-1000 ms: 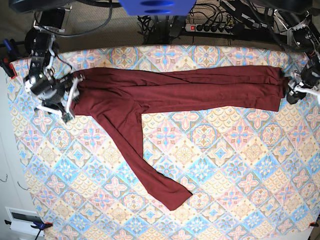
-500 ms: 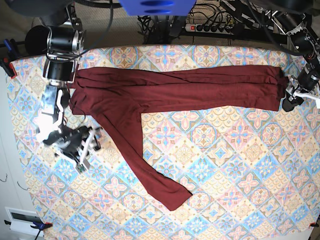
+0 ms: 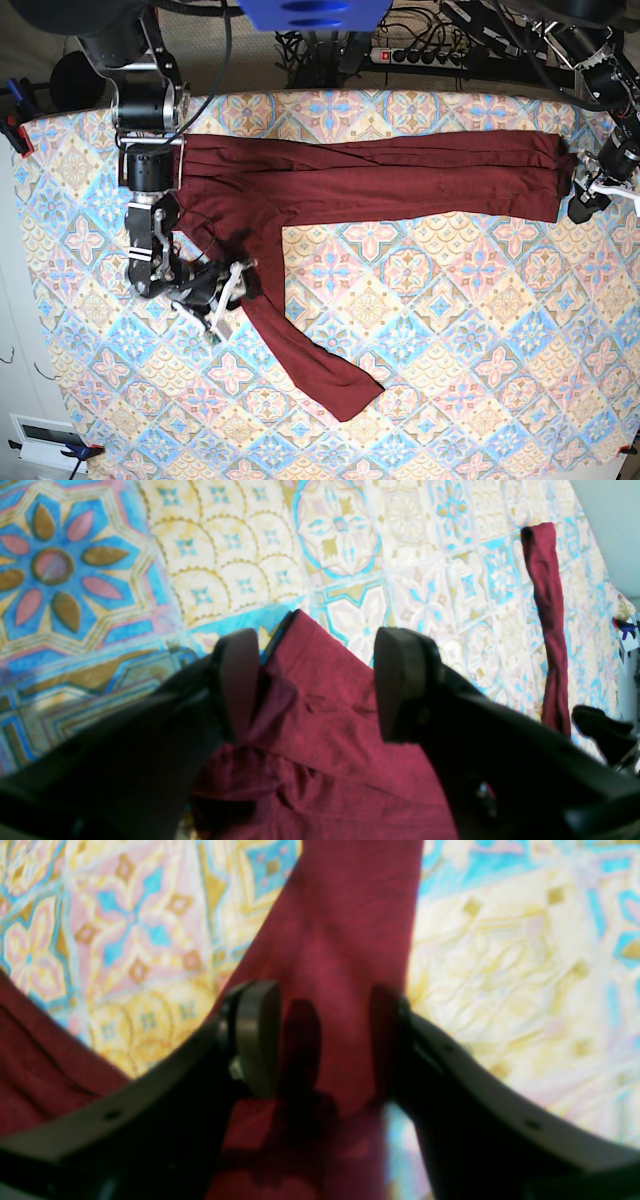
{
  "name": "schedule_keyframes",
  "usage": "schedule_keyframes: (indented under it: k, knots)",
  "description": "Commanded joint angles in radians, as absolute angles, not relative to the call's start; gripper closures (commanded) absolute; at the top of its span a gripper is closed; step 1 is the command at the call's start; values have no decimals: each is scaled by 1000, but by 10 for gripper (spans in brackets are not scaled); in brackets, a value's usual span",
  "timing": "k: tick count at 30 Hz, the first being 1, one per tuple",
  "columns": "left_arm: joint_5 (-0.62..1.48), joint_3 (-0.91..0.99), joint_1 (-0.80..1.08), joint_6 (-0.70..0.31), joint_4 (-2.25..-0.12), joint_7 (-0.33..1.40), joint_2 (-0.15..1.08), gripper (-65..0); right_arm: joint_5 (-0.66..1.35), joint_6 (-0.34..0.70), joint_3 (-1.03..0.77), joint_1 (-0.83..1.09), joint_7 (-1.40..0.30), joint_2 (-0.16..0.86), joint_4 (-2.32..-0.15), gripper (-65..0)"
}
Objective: Layout the t-shirt on the table in an organized manner, then fold the t-shirt properly
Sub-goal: 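Grasp the hanging sleeve with the right gripper and fold it onto the shirt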
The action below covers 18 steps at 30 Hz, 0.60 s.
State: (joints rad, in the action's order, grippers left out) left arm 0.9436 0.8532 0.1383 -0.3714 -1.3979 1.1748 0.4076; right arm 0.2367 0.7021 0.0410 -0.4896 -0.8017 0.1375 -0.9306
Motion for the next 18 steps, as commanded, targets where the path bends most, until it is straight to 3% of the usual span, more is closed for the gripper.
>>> schedule_keyframes:
  k: [1, 11, 18]
  knots:
    - [964, 858, 133, -378, -1415, 1159, 430, -361, 257, 698, 35, -541, -757, 148, -928, -272]
    - [964, 858, 136, -380, -1415, 1159, 430, -361, 255, 698, 45, -544, -573, 148, -746, -273]
    - [964, 858, 136, -380, -1415, 1159, 430, -361, 255, 698, 199, -544, -486, 148, -679, -272]
